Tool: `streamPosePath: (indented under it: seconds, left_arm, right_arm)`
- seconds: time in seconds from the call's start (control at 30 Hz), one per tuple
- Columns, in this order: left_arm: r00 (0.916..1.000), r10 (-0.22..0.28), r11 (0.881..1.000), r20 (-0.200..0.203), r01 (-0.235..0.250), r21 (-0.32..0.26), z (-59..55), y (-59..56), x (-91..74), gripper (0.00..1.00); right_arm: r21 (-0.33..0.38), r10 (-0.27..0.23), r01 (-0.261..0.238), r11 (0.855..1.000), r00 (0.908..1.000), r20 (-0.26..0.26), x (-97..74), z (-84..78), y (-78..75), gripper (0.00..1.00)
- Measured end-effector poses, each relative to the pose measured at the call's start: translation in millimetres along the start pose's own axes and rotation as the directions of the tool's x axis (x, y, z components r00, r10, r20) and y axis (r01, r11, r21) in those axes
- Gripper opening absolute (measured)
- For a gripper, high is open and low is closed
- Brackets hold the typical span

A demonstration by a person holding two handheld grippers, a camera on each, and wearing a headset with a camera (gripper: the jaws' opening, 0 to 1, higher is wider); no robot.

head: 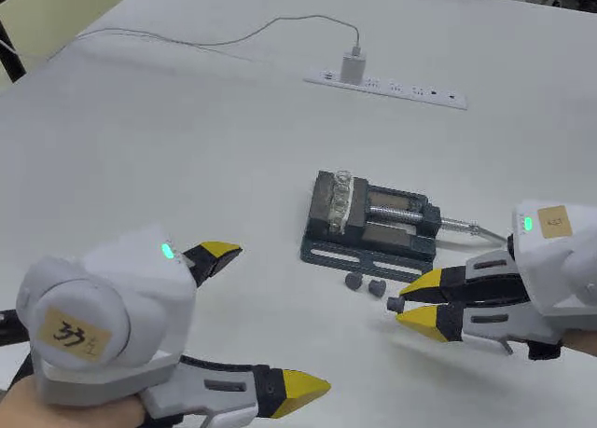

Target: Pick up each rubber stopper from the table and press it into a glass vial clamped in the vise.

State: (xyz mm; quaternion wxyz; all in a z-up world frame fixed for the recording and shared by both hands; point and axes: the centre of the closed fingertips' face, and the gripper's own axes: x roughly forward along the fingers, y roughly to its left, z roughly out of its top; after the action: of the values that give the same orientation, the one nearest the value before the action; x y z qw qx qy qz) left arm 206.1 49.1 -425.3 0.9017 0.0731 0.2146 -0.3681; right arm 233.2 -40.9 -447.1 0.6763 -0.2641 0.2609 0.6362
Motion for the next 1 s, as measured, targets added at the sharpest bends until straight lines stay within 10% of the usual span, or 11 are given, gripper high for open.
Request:
streamPosePath:
  seconds: [0.3, 0.53, 1.0]
  left_arm:
    - [0.9956, -0.094, 0.988, 0.001, 0.093, 0.126, 24.7, -12.1, 17.1, 0.74]
    - [0.9845, -0.170, 0.940, -0.042, 0.175, 0.292, 37.6, -23.2, 29.4, 0.55]
    - [0.9591, -0.277, 0.888, -0.060, 0.279, 0.366, 56.8, -45.4, 37.3, 0.26]
  right_arm:
    - [-0.005, -0.018, 0.018, 1.000, 0.9996, 0.022, -28.5, 15.8, 3.3, 0.07]
    - [-0.034, -0.003, 0.003, 0.999, 1.0000, 0.002, -41.4, 22.8, 9.7, 0.07]
    - [-0.096, 0.065, -0.069, 0.993, 0.9970, -0.042, -44.6, 42.9, 17.3, 0.07]
